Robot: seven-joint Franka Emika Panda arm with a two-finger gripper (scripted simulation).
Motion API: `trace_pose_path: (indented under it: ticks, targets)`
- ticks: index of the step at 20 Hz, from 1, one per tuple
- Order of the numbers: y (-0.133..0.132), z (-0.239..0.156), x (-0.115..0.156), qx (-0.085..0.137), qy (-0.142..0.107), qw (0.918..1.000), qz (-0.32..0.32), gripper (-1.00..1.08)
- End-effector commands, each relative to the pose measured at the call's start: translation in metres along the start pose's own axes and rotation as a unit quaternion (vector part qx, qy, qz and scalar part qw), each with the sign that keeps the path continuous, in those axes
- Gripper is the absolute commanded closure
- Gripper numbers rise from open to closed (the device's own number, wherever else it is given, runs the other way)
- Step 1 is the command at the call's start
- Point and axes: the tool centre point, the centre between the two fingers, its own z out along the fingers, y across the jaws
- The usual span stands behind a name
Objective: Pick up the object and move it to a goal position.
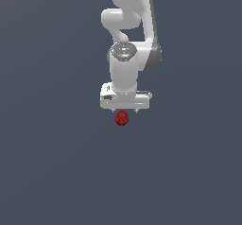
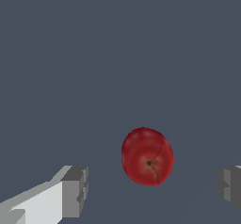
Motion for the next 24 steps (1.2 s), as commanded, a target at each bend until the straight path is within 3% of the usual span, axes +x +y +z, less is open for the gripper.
trace_pose_path:
  ticks: [1,12,24]
  targets:
    - [0.003,0.01,-0.004,-0.003,0.001,0.9999,0.015,-0.92]
    - [0.015,0.054,-0.027,-0.016,0.011,0.9964,0.083,-0.92]
    - [0.016,0.07,-0.03,-0.017,0.011,0.9959,0.089,-0.92]
